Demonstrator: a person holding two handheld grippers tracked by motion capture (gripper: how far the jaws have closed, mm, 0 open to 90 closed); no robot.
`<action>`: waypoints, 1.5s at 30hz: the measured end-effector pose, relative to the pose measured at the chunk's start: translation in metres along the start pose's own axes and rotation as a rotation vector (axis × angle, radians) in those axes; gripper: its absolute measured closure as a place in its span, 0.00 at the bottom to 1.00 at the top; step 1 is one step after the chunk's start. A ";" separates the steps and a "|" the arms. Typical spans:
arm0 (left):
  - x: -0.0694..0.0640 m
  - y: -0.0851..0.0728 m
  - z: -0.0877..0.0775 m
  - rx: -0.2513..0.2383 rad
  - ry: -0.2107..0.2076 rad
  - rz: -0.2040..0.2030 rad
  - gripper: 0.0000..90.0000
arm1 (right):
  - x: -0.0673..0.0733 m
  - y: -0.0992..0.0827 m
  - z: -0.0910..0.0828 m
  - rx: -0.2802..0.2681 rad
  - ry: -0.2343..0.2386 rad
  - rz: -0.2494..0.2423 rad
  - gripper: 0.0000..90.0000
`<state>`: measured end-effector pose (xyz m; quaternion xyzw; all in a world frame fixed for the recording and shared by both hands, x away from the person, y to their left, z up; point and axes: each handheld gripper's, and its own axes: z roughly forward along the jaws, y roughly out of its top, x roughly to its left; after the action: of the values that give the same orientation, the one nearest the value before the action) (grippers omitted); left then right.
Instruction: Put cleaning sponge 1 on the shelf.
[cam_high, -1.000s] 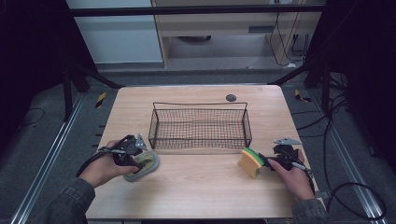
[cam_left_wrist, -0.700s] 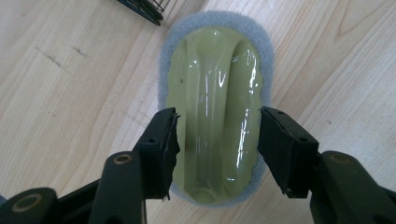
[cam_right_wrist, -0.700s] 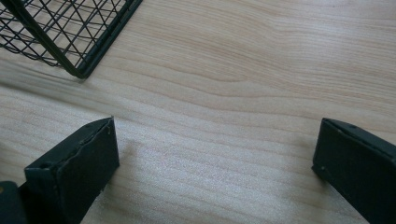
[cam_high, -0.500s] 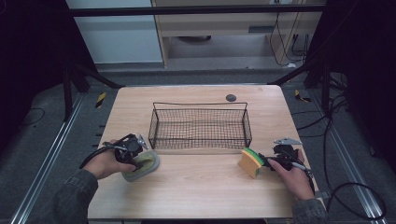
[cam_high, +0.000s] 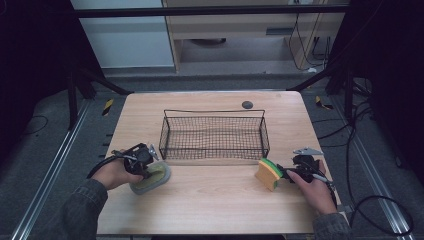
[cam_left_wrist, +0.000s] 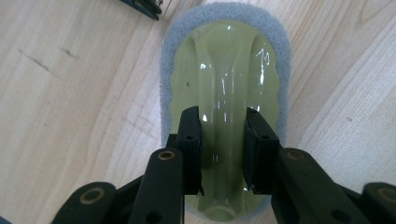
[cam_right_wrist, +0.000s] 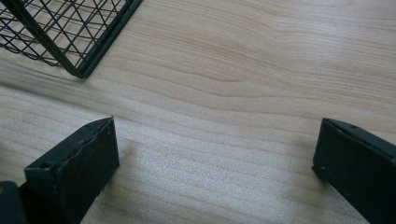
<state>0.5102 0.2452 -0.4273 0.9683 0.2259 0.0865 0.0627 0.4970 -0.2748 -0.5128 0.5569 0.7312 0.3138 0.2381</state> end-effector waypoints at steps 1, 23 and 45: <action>-0.001 0.000 -0.002 -0.011 0.007 0.007 0.79 | 0.000 0.000 0.000 0.000 0.000 0.000 0.01; -0.031 0.009 -0.081 -0.181 0.264 0.212 0.79 | 0.000 0.000 0.000 0.000 0.000 0.000 0.00; 0.002 0.063 -0.106 -0.253 0.341 0.299 0.79 | -0.001 0.000 0.001 0.000 0.005 -0.007 0.01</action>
<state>0.5184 0.1986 -0.3131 0.9468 0.0748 0.2846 0.1306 0.4978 -0.2751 -0.5130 0.5536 0.7338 0.3142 0.2372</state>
